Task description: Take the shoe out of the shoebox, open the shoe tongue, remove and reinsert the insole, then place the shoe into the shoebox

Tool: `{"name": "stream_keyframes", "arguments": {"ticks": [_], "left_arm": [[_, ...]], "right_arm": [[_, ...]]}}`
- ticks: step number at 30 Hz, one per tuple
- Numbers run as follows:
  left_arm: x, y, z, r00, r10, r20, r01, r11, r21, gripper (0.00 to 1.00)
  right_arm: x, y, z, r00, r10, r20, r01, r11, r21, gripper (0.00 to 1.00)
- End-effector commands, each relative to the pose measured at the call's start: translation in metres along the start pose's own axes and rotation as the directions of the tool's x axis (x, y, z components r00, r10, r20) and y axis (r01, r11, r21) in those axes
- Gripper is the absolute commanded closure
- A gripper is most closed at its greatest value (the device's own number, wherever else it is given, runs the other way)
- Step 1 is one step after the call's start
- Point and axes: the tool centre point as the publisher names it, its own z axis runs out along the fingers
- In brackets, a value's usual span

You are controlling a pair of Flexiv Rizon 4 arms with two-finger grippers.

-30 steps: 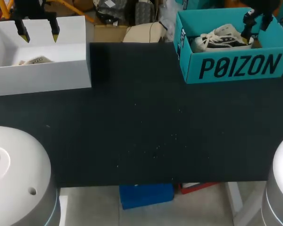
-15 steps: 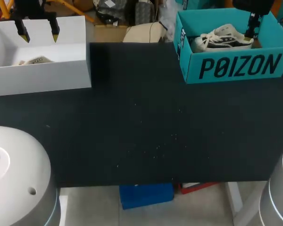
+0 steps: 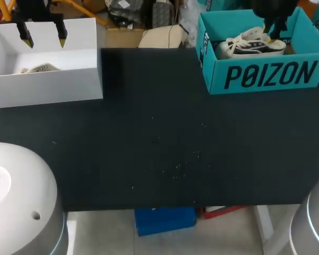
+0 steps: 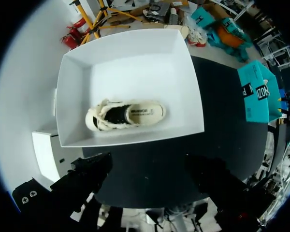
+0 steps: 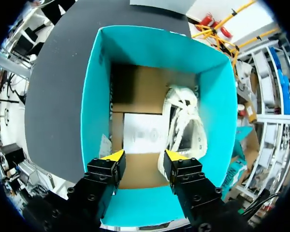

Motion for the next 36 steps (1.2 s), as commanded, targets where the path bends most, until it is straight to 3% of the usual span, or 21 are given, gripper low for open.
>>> {"name": "stream_keyframes", "arguments": {"ticks": [1,2,4,8,11,15,36], "left_arm": [[0.0,0.0,0.0,1.0,-0.001,0.001,0.001,1.0,-0.001,0.0],[0.0,0.0,0.0,1.0,-0.001,0.001,0.001,1.0,-0.001,0.0],[0.0,0.0,0.0,1.0,-0.001,0.001,0.001,1.0,-0.001,0.0],[0.0,0.0,0.0,1.0,-0.001,0.001,0.001,1.0,-0.001,0.0],[0.0,0.0,0.0,1.0,-0.001,0.001,0.001,1.0,-0.001,0.0],[0.0,0.0,0.0,1.0,-0.001,0.001,0.001,1.0,-0.001,0.0],[0.0,0.0,0.0,1.0,-0.001,0.001,0.001,1.0,-0.001,0.0]], "right_arm": [[-0.044,-0.005,0.036,0.987,-0.114,-0.115,0.113,0.993,-0.011,0.52],[-0.048,-0.005,0.039,0.987,-0.114,-0.117,0.114,0.993,-0.01,0.5],[-0.054,-0.005,0.046,0.986,-0.11,-0.123,0.11,0.994,-0.007,0.36],[-0.065,-0.007,0.057,0.988,-0.079,-0.131,0.081,0.997,0.01,0.28],[-0.071,-0.008,0.061,0.991,-0.042,-0.13,0.045,0.999,0.017,0.44],[-0.073,-0.01,0.067,0.992,0.014,-0.128,-0.009,0.999,0.036,0.58],[-0.066,-0.017,0.103,0.956,0.276,-0.098,-0.27,0.96,0.072,0.67]]}}
